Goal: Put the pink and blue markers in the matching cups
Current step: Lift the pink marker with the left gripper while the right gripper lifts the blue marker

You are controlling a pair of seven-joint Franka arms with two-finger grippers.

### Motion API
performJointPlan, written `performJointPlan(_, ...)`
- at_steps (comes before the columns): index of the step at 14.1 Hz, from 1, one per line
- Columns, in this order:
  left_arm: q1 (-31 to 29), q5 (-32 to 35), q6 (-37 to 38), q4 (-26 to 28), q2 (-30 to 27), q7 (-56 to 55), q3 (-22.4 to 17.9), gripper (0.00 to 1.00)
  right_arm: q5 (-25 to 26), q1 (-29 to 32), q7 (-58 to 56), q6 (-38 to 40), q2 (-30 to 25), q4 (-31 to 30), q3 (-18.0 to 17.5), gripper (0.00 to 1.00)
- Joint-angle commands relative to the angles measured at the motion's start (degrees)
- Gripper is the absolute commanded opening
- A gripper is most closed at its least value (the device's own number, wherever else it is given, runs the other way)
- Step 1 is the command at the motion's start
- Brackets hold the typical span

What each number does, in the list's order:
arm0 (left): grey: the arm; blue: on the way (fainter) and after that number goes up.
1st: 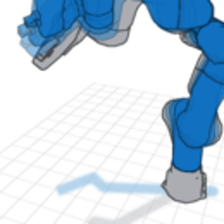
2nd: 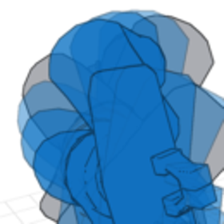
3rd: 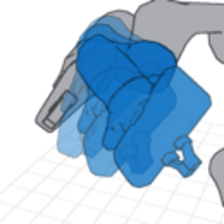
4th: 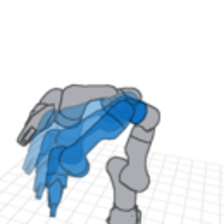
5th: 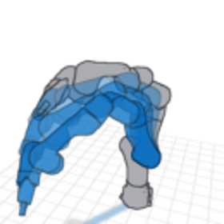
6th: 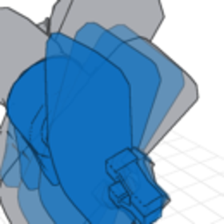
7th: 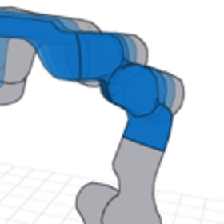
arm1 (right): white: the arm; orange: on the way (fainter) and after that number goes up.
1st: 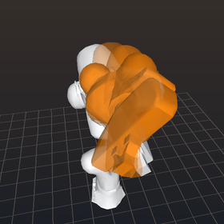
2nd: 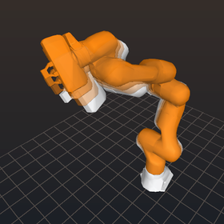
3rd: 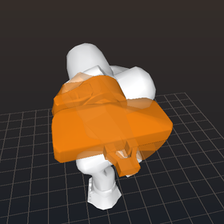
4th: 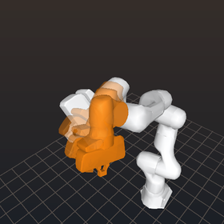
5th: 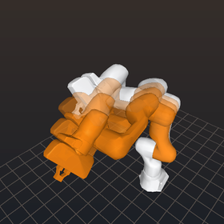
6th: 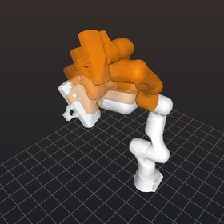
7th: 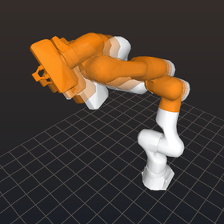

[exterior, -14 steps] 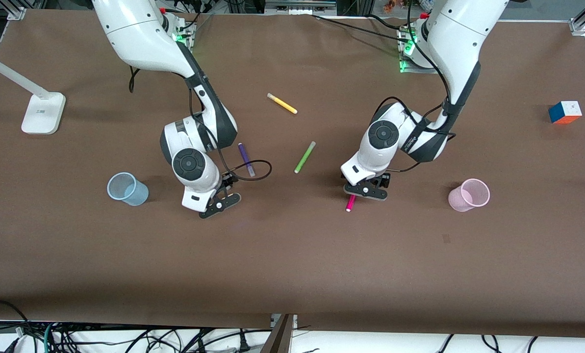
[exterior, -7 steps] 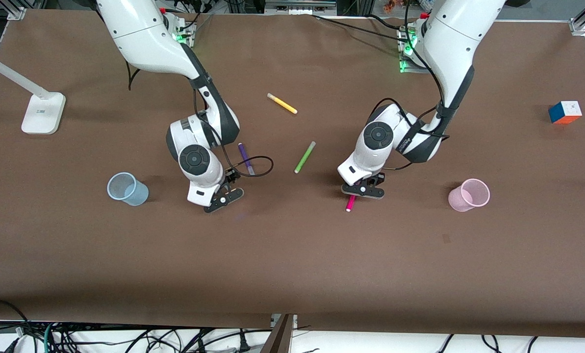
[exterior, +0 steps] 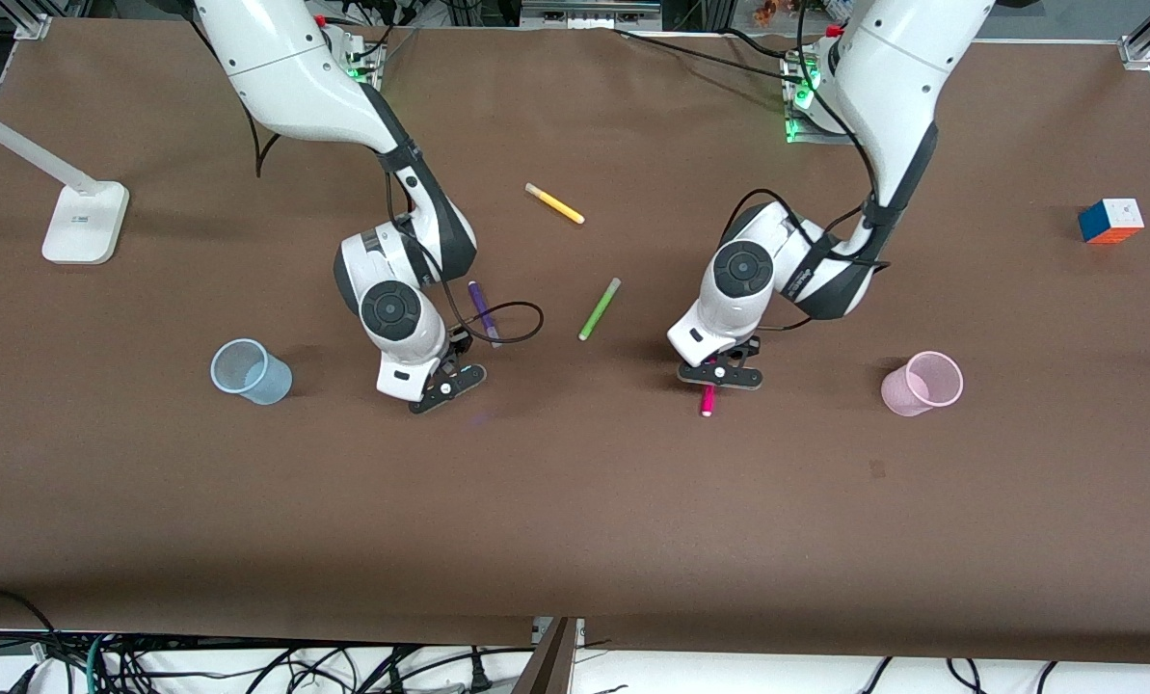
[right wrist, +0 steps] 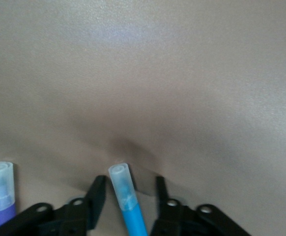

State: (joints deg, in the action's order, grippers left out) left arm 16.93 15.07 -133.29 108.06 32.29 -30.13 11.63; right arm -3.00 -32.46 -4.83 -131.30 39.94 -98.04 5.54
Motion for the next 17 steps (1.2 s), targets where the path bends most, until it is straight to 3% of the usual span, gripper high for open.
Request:
performJointPlan(1, -3.6, -3.4, 13.6, -1.0, -8.4, 11.7, 0.2, 0.00, -0.6, -0.7, -0.6, -0.6, -1.4, -1.4, 0.1, 0.00)
performJointPlan(4, -9.4, -5.9, 32.3, -8.7, -11.9, 29.2, 0.1, 0.00, -0.4, -0.1, -5.8, 0.1, -5.7, -0.7, 1.3, 0.00)
performJointPlan(7, -14.5, -4.3, 46.9, -16.9, -11.4, 44.8, -0.6, 0.00, -0.7, 0.2, -17.5, 6.4, -11.0, 0.5, 7.0, 0.00)
performJointPlan(9, -17.6, 1.9, 50.2, -18.1, -11.3, 52.9, -0.6, 0.00, -2.2, 2.5, -28.2, 8.8, -13.9, 1.5, 9.0, 0.00)
performJointPlan(12, -18.4, 11.9, 52.4, -18.2, -9.3, 63.3, -0.6, 0.00, -10.7, 8.4, -45.1, 11.3, -16.1, 1.6, 9.0, 0.00)
performJointPlan(15, -18.4, 20.4, 53.0, -18.2, -4.8, 65.8, -0.6, 0.00, -21.0, 14.0, -60.4, 12.5, -15.8, 1.5, 9.0, 0.00)
performJointPlan(17, -17.7, 23.9, 53.1, -18.7, -2.2, 65.7, -0.6, 0.00, -23.5, 16.7, -67.5, 12.6, -15.3, 1.5, 8.9, 0.00)
